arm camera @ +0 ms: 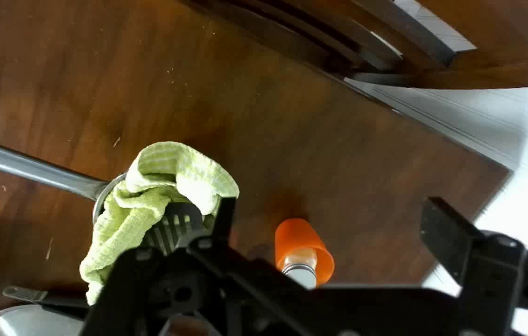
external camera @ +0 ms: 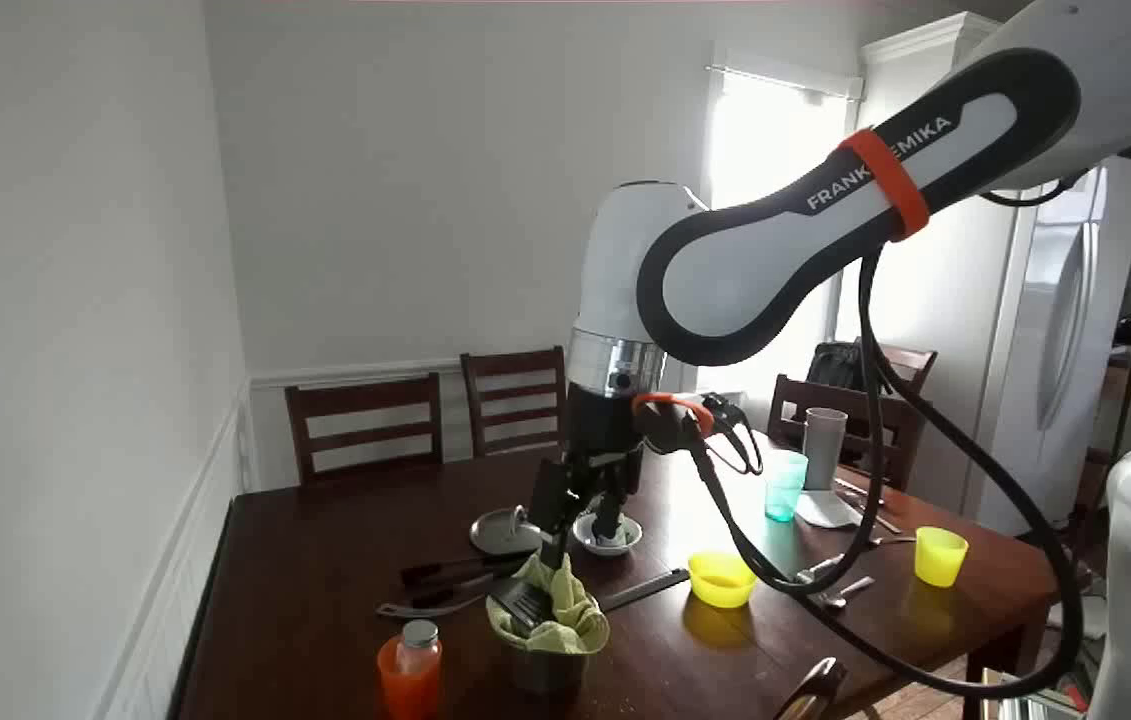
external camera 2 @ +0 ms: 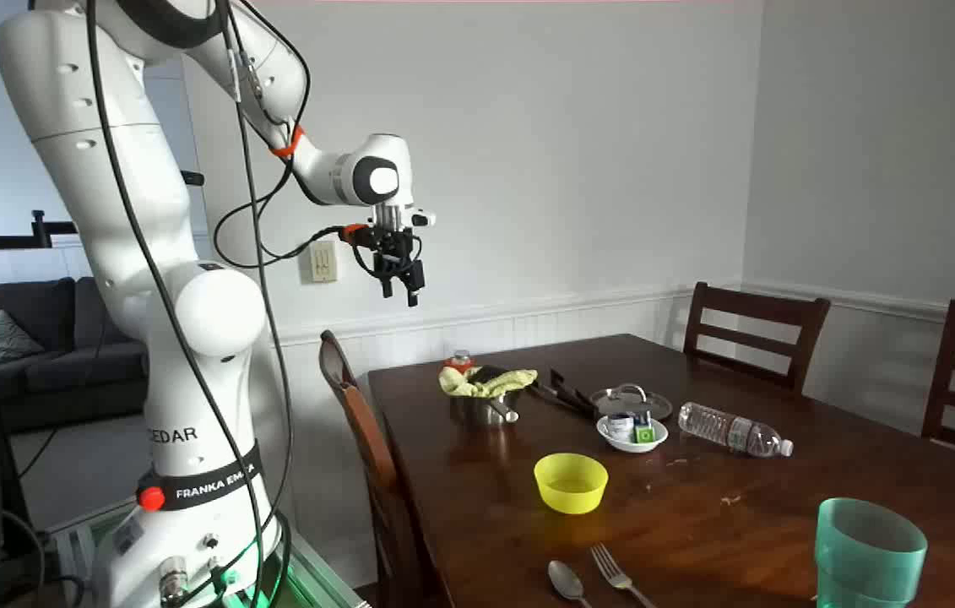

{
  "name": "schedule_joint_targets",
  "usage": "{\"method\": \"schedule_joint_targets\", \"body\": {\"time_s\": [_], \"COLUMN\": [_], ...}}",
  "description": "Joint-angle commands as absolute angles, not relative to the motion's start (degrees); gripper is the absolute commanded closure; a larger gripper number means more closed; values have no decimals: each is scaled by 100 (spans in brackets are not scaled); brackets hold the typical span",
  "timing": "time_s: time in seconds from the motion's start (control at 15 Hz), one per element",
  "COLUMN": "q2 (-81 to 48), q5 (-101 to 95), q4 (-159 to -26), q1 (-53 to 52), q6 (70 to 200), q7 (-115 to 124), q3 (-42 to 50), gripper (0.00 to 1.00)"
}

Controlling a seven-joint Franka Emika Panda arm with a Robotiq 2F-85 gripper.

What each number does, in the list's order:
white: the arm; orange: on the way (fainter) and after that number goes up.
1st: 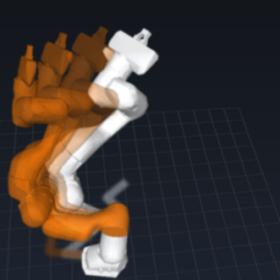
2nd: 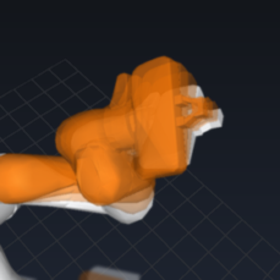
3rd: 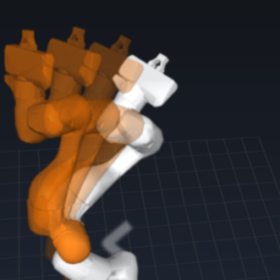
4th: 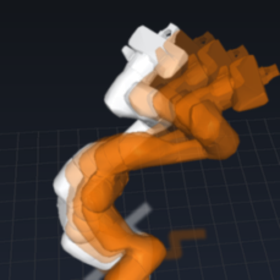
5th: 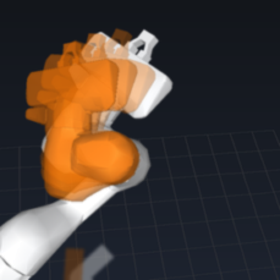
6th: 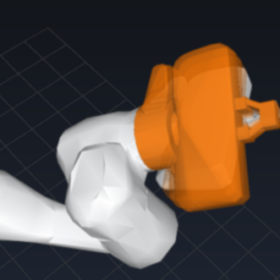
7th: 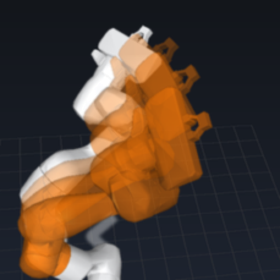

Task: Put the silver spoon and fork on top of the yellow bowl

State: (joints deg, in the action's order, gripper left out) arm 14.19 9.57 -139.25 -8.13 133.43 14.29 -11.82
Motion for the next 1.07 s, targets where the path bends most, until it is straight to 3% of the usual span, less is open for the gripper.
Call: {"method": "schedule_joint_targets", "body": {"time_s": [0.0, 0.4, 1.0], "q2": [1419, 1428, 2294], "q5": [943, 977, 851], "q4": [-13919, -13982, -15561], "q1": [-851, -772, 500], "q6": [13334, 13330, 13881], "q7": [1437, 1535, 2142], "q3": [-1142, -1075, -16], "gripper": [0, 0, 0]}}
